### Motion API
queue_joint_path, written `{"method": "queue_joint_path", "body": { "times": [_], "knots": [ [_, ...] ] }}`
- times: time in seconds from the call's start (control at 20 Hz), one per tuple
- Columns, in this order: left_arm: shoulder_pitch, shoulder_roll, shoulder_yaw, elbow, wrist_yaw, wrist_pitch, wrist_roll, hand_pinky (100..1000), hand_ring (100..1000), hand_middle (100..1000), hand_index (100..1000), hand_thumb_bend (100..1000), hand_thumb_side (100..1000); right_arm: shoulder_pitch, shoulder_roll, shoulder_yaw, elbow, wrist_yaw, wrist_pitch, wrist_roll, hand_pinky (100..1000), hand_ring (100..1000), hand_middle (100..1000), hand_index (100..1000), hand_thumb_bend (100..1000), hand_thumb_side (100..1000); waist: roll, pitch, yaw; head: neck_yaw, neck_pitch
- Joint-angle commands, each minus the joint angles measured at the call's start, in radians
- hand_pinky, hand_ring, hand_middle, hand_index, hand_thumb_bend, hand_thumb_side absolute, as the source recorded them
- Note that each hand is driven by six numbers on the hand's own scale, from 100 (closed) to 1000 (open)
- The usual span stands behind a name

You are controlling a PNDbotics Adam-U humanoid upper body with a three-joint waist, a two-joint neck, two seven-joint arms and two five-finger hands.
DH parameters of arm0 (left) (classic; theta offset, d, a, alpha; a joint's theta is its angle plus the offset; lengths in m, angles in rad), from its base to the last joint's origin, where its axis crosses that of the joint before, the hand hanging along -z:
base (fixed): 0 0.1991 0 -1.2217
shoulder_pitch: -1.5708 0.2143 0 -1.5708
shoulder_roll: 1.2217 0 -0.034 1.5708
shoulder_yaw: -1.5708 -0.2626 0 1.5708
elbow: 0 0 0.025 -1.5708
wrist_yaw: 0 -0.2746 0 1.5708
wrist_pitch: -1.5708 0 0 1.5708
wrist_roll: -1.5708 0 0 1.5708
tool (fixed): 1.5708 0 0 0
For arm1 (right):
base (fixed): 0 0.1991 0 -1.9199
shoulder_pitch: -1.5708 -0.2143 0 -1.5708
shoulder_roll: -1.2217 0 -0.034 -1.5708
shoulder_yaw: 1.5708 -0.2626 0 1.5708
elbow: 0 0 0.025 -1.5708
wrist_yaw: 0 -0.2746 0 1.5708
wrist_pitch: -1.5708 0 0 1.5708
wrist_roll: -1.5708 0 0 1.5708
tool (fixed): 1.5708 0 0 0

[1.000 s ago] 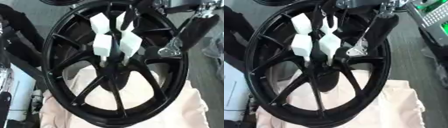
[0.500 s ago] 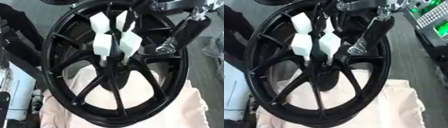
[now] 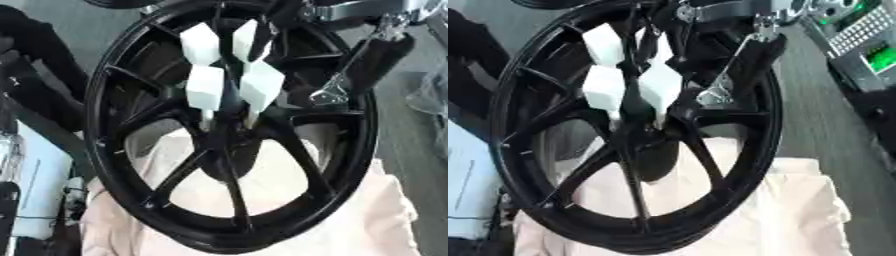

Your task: Pull the pin out of the wheel hub.

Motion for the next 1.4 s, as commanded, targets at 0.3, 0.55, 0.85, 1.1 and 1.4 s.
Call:
{"method": "queue_joint_path", "body": {
  "times": [0.3, 0.55, 0.85, 1.1, 1.4],
  "knots": [
    [-0.017, 0.021, 0.002, -0.012, 0.0, -0.001, 0.0, 599, 840, 768, 704, 351, 727, -0.016, -0.004, -0.007, 0.01, 0.007, -0.033, 0.025, 731, 600, 703, 803, 306, 200, 0.002, -0.014, 0.008, -0.006, 0.002],
    [-0.021, 0.02, 0.003, -0.012, 0.001, 0.0, 0.003, 600, 839, 766, 702, 350, 728, -0.025, -0.001, 0.002, 0.022, 0.02, -0.037, 0.025, 729, 601, 698, 799, 320, 194, 0.0, -0.011, 0.014, -0.01, 0.0],
    [-0.024, 0.019, 0.003, -0.01, 0.003, 0.0, 0.007, 600, 839, 766, 700, 347, 725, -0.034, 0.002, 0.01, 0.035, 0.035, -0.047, 0.025, 726, 601, 694, 796, 326, 190, -0.003, -0.008, 0.02, -0.013, -0.001],
    [-0.028, 0.017, 0.011, -0.009, 0.006, 0.0, 0.019, 601, 839, 765, 700, 348, 721, -0.034, 0.004, 0.013, 0.041, 0.041, -0.05, 0.025, 724, 600, 689, 792, 323, 188, -0.004, -0.007, 0.025, -0.016, 0.0],
    [-0.031, 0.015, 0.016, -0.011, 0.008, -0.002, 0.033, 601, 838, 764, 697, 349, 716, -0.028, 0.003, 0.017, 0.05, 0.051, -0.056, 0.025, 723, 599, 682, 787, 325, 187, -0.006, -0.006, 0.03, -0.016, 0.001]
  ]
}}
